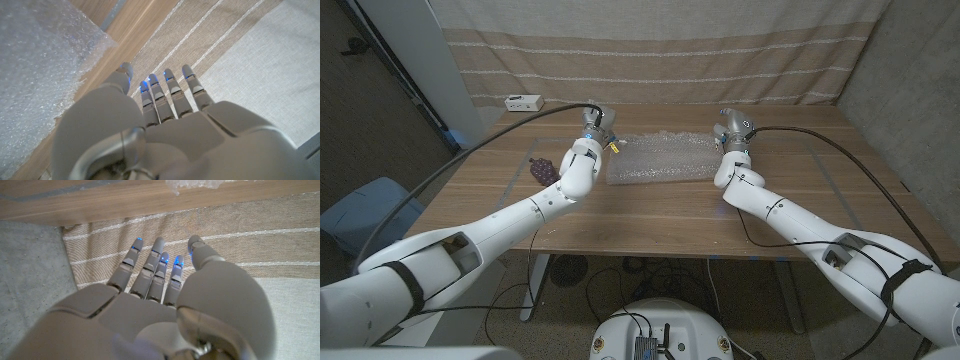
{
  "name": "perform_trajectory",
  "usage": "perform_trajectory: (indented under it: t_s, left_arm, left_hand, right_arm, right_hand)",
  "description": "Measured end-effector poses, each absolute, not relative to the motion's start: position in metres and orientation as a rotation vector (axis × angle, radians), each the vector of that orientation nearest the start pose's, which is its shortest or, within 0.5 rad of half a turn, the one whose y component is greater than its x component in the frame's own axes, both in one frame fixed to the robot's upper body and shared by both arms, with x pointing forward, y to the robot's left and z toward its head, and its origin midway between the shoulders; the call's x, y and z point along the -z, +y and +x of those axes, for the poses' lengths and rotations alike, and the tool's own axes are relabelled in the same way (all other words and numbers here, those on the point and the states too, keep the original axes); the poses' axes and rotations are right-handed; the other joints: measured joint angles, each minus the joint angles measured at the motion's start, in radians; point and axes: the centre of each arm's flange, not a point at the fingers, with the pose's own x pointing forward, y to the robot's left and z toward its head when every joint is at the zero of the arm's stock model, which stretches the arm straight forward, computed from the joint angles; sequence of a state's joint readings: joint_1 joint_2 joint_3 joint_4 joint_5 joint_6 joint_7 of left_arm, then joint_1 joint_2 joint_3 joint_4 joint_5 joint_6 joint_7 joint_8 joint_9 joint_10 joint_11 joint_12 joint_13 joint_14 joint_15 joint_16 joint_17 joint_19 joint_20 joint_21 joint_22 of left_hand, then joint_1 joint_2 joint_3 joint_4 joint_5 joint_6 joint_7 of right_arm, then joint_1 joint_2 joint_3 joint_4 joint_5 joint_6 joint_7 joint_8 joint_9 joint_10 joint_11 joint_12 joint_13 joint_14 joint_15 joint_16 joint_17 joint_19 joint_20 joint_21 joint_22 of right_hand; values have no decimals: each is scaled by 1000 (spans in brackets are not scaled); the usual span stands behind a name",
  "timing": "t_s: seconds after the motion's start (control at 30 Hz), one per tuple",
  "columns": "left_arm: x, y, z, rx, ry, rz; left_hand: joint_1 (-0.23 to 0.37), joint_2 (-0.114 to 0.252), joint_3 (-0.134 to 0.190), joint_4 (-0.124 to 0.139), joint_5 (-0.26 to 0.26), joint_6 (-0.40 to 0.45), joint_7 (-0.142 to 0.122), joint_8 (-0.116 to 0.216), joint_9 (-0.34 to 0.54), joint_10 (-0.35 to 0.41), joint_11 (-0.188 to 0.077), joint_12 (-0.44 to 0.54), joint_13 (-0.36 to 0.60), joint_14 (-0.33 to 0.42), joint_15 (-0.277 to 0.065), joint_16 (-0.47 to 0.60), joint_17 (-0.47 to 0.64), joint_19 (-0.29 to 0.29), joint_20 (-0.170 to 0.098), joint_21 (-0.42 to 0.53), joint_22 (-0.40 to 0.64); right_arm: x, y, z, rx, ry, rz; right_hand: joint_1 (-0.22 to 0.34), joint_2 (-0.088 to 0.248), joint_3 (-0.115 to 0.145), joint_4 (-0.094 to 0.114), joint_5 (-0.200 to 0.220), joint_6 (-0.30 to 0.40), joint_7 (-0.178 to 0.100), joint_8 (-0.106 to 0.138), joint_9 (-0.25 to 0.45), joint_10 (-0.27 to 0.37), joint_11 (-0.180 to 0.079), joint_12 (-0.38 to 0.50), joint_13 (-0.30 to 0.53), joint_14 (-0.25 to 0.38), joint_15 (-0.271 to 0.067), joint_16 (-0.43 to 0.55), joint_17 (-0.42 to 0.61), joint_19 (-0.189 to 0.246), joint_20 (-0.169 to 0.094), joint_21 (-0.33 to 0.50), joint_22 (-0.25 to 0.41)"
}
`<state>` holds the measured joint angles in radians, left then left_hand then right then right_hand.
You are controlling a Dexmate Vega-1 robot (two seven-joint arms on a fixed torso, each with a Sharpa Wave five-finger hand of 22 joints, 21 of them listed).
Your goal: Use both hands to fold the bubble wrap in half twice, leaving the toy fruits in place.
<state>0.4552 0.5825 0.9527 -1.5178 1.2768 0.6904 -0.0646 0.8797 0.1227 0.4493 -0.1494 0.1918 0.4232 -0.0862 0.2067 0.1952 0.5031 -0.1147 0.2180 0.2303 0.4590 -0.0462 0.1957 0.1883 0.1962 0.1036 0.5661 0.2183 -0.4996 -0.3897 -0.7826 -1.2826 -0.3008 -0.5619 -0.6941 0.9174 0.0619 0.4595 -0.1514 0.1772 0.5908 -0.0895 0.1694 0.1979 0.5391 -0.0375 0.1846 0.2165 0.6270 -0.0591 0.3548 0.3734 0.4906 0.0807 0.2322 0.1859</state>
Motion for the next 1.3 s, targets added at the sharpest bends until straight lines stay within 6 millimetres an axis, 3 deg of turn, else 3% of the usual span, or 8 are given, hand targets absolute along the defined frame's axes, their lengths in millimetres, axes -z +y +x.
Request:
perform_trajectory:
  t_s: [0.1,0.23,0.5,0.63,0.8,0.97,1.1,1.3]
  left_arm:
    - [-91,174,633,-697,-532,1940]
    - [-88,172,629,-698,-551,1937]
    - [-81,166,610,-641,-611,1878]
    - [-76,163,601,-580,-636,1818]
    - [-69,160,594,-508,-657,1744]
    - [-62,155,586,-447,-683,1675]
    - [-57,151,583,-414,-695,1644]
    - [-50,145,581,-364,-702,1600]
  left_hand:
    - [0,0,-3,3,0,0,0,0,0,0,0,0,0,-2,-2,0,1,0,0,4,0]
    - [-29,7,-15,18,0,0,0,0,0,-5,5,0,0,-4,0,0,0,6,-6,8,-5]
    - [-114,30,-34,74,0,-7,8,-11,0,-32,32,-8,-1,-33,3,0,5,-45,31,-1,-9]
    - [-150,44,-23,89,4,15,41,-7,-4,-31,49,-6,-3,-42,2,0,2,-32,46,-1,-12]
    - [-177,59,11,108,12,142,64,27,-2,68,56,38,1,51,-1,28,2,22,41,24,-14]
    - [-199,65,53,110,16,289,87,68,10,198,47,97,30,186,-11,84,27,101,13,67,-14]
    - [-188,74,64,79,16,407,116,124,47,291,55,187,94,276,-24,191,142,165,1,118,-4]
    - [-84,67,33,23,16,503,145,223,169,335,57,381,310,302,-34,481,483,239,-17,273,54]
  right_arm:
    - [-47,-204,677,643,-516,-1001]
    - [-44,-206,673,637,-526,-1012]
    - [-35,-202,661,622,-590,-1082]
    - [-26,-199,652,606,-630,-1121]
    - [-13,-195,639,589,-669,-1152]
    - [-5,-191,627,583,-713,-1182]
    - [-1,-188,619,576,-735,-1201]
    - [3,-183,610,544,-747,-1239]
  right_hand:
    - [0,0,5,-4,4,0,0,8,0,0,0,2,0,-6,0,-11,-3,1,-1,1,0]
    - [-28,28,7,26,4,15,15,20,-1,15,15,12,0,-28,3,-26,-7,35,-10,12,0]
    - [-79,53,-6,57,4,22,14,23,-3,15,26,19,0,-53,4,-44,-16,48,-4,18,0]
    - [-95,61,1,60,4,89,20,46,-3,59,35,37,1,-43,6,-52,-29,70,-11,24,0]
    - [-95,61,15,22,4,244,42,94,0,215,28,111,23,103,-8,9,-1,165,-42,68,7]
    - [-80,75,-5,-3,4,373,60,161,26,352,25,200,69,213,-37,101,90,216,-64,107,19]
    - [-51,70,-25,-17,4,432,66,223,65,422,17,276,128,285,-61,191,195,243,-67,144,38]
    - [-19,65,-66,-13,4,458,68,321,155,470,10,379,241,337,-81,325,373,269,-68,241,116]
